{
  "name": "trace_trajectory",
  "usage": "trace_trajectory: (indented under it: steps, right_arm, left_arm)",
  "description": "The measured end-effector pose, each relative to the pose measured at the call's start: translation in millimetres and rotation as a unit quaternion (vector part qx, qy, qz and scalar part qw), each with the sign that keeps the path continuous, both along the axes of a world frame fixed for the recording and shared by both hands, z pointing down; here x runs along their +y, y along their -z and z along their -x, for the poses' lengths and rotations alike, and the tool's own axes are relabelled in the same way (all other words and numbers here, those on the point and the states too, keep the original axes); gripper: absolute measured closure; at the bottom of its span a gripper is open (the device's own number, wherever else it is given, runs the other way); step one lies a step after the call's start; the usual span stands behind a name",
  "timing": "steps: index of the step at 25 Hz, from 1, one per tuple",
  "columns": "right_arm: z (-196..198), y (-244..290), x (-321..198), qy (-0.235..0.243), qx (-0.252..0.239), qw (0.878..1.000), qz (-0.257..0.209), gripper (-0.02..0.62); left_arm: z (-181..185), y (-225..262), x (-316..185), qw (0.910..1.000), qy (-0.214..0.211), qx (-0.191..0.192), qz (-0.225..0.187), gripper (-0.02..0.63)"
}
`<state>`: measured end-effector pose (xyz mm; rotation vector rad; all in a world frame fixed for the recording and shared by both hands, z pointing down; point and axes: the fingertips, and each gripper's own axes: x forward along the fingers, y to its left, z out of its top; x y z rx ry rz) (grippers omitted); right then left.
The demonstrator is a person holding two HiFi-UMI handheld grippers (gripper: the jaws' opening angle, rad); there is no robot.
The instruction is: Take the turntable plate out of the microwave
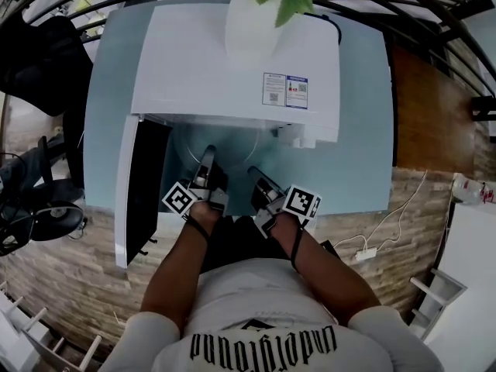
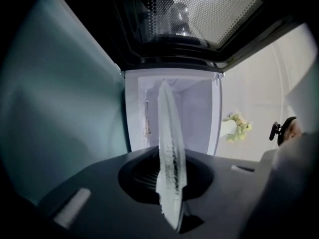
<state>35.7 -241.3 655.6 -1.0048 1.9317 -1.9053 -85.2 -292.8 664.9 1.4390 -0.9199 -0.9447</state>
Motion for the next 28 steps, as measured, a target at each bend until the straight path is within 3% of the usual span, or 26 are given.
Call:
trace_trajectory:
  steps: [3, 16, 28]
  right_arm:
    - [-4.6, 1.3, 12.1, 0.013, 0.010, 1.000, 0.008, 0.575]
    - [-4.2, 46.6, 50.8, 0.075, -0.022, 0.996, -0.033, 0.575]
    - [-15.0, 95.8, 92.5, 0.092, -0.023, 0.995, -0.037, 0.574]
  left_arm:
    - [-0.4, 5.4, 12.3, 0.9999, 0.010, -0.001, -0.004, 0.531]
    - [2.9, 47.2, 68.9, 0.9976, 0.068, 0.003, -0.014, 0.531]
    - [-3.1, 102.3, 111.0, 0.9967, 0.075, -0.009, -0.030, 0.531]
